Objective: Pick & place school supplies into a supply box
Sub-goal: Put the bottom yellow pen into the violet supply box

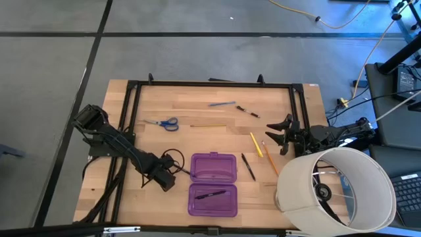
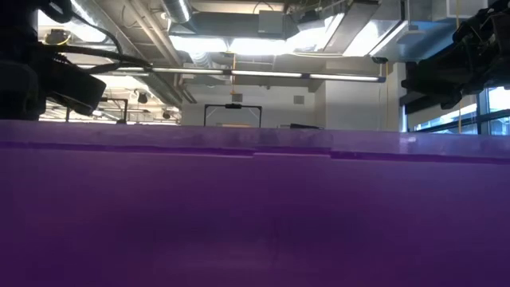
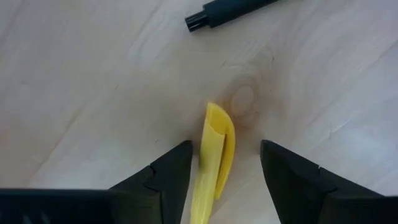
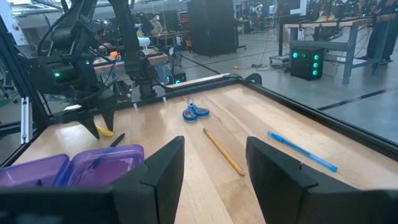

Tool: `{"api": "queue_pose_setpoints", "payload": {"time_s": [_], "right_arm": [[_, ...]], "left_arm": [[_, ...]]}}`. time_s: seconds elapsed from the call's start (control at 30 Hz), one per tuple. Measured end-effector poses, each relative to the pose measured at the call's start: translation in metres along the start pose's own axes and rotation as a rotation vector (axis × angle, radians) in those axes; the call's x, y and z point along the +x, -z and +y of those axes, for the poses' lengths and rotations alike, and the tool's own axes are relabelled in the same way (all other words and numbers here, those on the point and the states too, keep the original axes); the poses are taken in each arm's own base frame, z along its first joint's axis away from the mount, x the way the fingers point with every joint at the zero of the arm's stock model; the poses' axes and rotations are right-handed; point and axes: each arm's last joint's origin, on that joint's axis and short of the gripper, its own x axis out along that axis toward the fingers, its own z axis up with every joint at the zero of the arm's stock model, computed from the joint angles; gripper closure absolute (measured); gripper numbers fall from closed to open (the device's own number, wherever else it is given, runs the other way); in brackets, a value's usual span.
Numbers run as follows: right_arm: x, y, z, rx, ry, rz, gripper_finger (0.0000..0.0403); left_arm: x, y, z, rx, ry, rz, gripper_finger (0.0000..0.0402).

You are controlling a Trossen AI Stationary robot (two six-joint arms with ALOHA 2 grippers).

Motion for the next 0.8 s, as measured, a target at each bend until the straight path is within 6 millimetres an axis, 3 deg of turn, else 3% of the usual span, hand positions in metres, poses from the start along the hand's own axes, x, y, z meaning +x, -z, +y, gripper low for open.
{"api": "queue_pose_setpoints", "payload": {"time_s": [0.17,0.57,0.8], "right_arm": [[0.000,0.000,0.000,0.000,0.000,0.000,0.0227],[0.000,0.000,0.000,-0.002,0.000,0.000,0.0227],[0.000,0.000,0.000,-0.003,0.000,0.000,0.0227]], "left_arm": [[0.001,-0.001,0.001,0.045,-0.003,0.012,0.0236],[0.000,-0.001,0.000,0.048,-0.009,-0.004,0.0339],[-0.011,-0.005,-0.013,0.081,0.028,-0.014,0.0352]]}}
